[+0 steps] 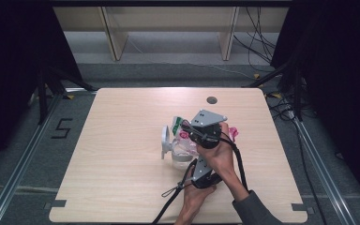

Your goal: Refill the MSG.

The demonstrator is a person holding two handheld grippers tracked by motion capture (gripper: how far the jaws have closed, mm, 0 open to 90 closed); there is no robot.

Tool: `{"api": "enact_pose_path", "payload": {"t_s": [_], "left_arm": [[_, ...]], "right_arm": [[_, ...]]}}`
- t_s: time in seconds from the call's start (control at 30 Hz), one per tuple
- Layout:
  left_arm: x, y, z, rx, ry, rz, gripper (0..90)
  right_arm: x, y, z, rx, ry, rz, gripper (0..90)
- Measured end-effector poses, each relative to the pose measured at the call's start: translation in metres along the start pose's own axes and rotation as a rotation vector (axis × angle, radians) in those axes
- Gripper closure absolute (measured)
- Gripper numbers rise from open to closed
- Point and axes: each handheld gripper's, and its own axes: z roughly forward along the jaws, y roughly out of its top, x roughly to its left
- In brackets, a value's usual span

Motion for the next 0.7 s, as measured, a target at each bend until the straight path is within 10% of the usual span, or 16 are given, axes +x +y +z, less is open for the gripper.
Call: {"api": "enact_pose_path", "payload": {"t_s": [0.03, 0.23, 0.7], "left_arm": [[-0.0039, -0.0007, 0.0029, -0.045, -0.016, -0.056, 73.9], [-0.003, -0.0009, 0.0042, -0.053, -0.013, -0.065, 74.1], [-0.0009, -0.0002, 0.0019, -0.026, -0.018, -0.029, 74.1]], "right_arm": [[-0.0008, 0.0, 0.0014, 0.001, 0.008, -0.024, 90.0], [0.0012, 0.0008, 0.0013, -0.001, 0.007, -0.024, 90.0], [0.0024, 0.0009, 0.0016, -0.002, 0.01, -0.017, 90.0]]}}
